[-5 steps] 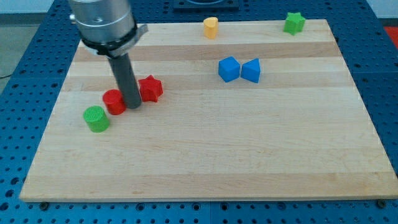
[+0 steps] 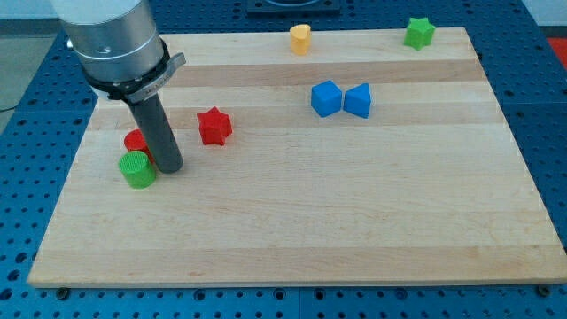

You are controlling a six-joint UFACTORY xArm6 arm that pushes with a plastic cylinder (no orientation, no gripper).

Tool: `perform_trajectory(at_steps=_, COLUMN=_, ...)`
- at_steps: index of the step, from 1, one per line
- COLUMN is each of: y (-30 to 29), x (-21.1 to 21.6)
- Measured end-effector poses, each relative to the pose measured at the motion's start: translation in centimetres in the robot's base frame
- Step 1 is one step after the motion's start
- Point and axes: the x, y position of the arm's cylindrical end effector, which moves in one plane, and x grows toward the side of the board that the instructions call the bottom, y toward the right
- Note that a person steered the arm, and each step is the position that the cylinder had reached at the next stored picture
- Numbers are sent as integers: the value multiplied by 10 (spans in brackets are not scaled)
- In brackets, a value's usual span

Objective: Separate the red circle from the green circle

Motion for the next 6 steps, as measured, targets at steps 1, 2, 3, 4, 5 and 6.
perform_trajectory(at_steps=1, y=-14, x=0)
perform_trajectory(at_steps=2, y=-25, x=-5)
perform_trajectory(at_steps=3, y=-26, x=-15)
perform_trajectory(at_steps=4, y=-30, x=-29)
perform_trajectory(at_steps=5, y=-30, x=-38)
perform_trajectory(at_steps=6, y=-32, x=-48)
